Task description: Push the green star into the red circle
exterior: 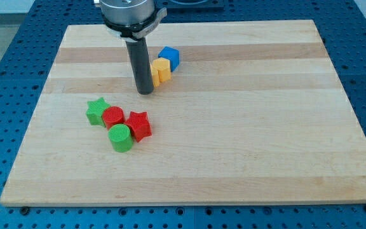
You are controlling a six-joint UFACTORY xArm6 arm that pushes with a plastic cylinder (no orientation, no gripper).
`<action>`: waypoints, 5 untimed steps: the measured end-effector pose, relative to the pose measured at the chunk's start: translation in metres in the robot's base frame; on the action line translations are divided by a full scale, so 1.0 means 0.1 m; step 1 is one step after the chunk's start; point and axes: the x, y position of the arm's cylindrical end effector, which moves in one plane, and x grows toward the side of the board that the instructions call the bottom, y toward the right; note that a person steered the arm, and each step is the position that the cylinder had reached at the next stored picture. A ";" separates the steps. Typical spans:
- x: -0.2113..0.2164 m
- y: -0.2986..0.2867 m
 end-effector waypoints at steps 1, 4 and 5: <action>0.01 -0.17; 0.29 -0.92; 0.59 -0.84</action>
